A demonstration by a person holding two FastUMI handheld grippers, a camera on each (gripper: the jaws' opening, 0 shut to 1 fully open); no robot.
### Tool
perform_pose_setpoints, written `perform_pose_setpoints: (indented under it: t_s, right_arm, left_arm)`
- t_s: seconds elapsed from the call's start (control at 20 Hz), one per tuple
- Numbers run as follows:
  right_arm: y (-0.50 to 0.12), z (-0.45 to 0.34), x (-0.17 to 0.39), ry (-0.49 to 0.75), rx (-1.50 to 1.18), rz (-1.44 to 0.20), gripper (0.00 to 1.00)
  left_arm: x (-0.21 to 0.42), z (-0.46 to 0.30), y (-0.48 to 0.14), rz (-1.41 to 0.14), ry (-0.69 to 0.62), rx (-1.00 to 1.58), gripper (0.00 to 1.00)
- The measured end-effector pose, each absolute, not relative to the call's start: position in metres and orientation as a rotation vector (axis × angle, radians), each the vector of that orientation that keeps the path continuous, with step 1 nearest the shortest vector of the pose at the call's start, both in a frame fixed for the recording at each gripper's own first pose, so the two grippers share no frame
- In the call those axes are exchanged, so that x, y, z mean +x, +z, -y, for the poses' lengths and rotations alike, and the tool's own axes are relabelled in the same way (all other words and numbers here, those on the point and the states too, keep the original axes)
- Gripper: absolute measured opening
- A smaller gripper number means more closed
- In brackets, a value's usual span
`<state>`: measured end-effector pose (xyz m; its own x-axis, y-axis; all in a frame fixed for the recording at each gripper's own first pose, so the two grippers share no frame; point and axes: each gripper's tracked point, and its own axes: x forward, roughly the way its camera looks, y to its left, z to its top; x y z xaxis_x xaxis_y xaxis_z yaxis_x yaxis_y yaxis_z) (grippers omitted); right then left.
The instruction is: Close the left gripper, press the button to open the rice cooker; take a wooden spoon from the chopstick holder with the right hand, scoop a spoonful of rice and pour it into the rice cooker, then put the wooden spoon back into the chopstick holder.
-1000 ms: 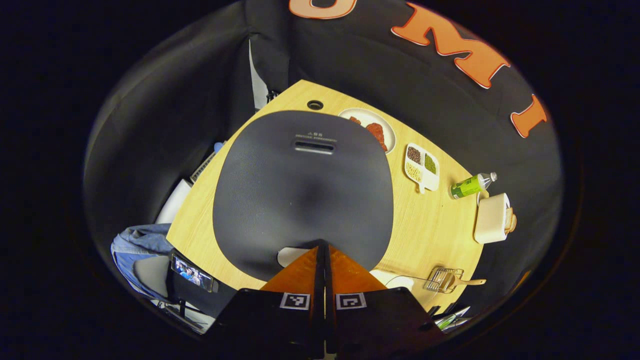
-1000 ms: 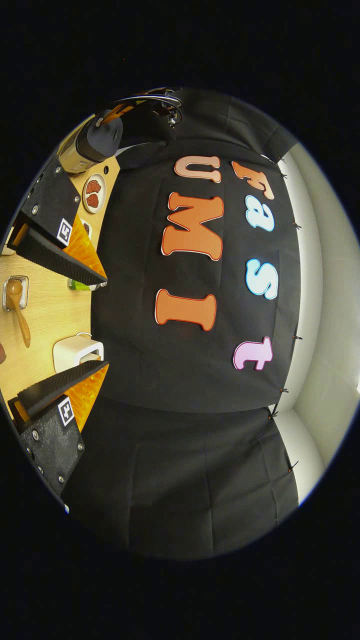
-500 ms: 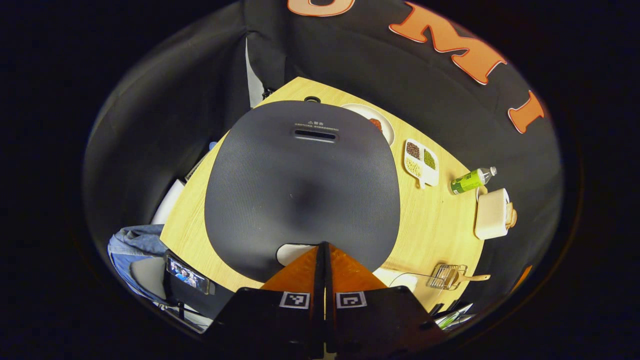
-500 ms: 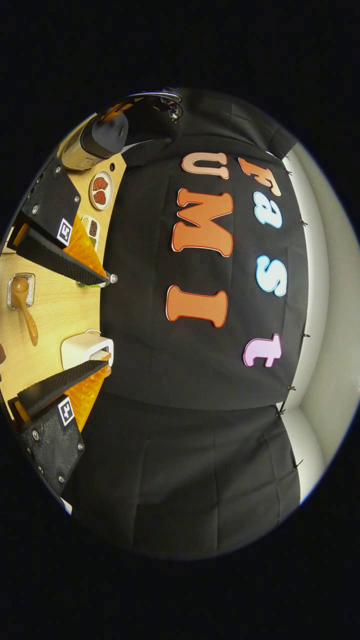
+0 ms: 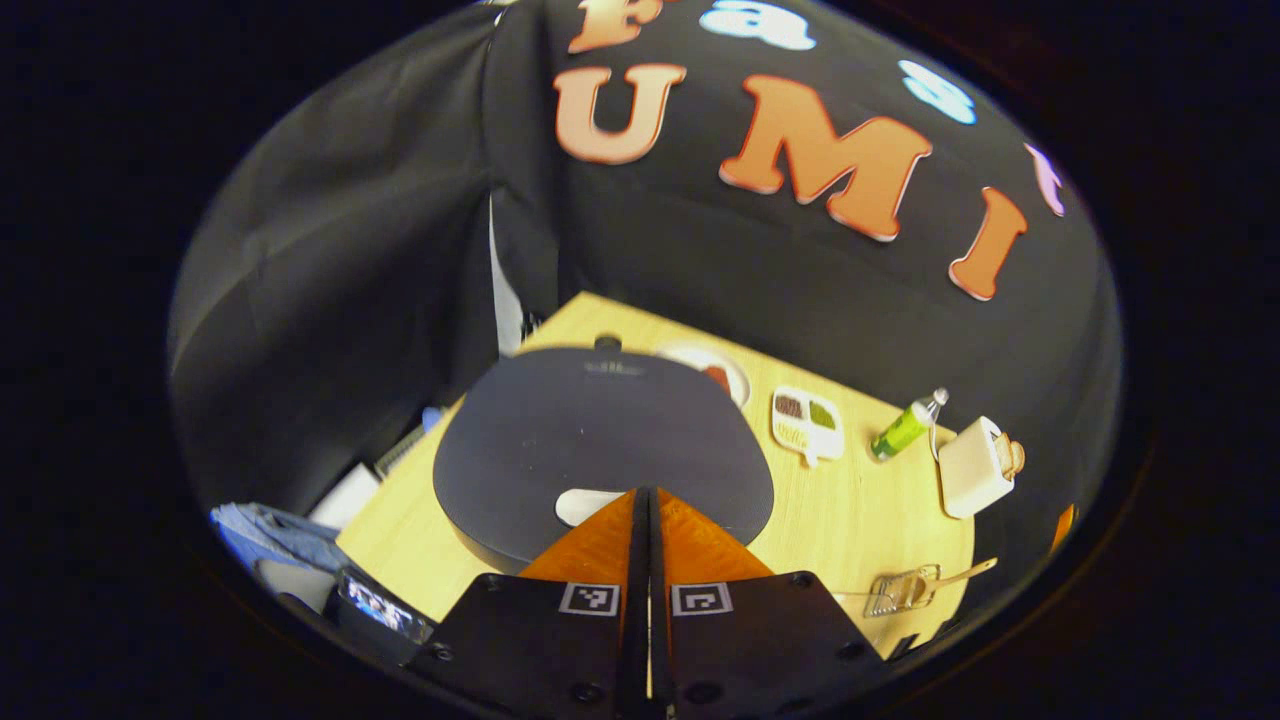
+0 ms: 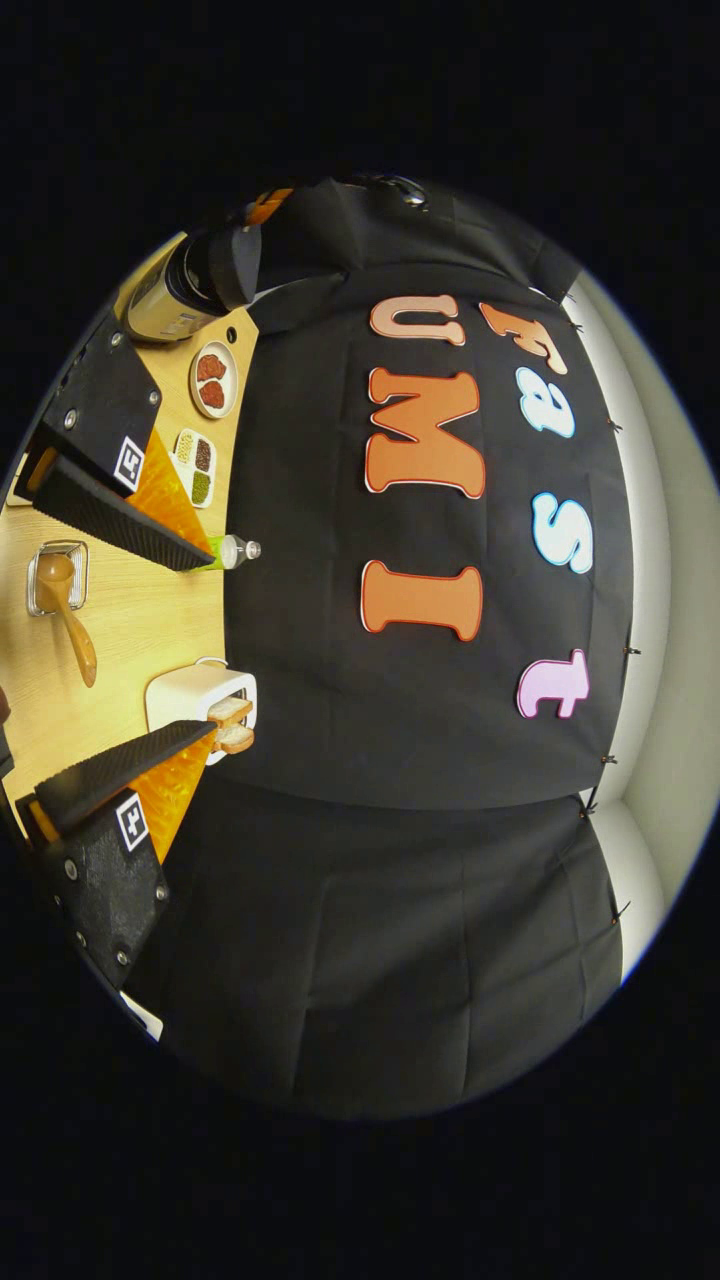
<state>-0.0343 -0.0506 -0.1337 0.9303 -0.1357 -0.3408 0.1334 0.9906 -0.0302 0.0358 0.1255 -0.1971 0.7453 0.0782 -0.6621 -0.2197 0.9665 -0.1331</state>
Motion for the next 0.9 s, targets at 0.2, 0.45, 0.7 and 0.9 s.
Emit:
perform_pose_setpoints:
  t_s: [0.2, 0.45, 0.7, 0.9]
  right_arm:
    - [-0.148, 0.050, -0.035, -0.124, 0.011, -0.385, 0.94]
    - [-0.182, 0.050, -0.041, -0.120, 0.081, -0.472, 0.93]
    - [-0.218, 0.052, -0.044, -0.127, 0.122, -0.562, 0.94]
    - [-0.251, 0.054, -0.044, -0.139, 0.183, -0.640, 0.93]
  left_arm:
    - [0.041, -0.120, -0.128, -0.467, 0.202, -0.057, 0.05]
    - [0.034, -0.119, -0.095, -0.337, 0.275, 0.095, 0.06]
    - [0.024, -0.084, -0.071, -0.237, 0.240, 0.182, 0.08]
    - [0.016, -0.067, -0.073, -0.234, 0.215, 0.194, 0.27]
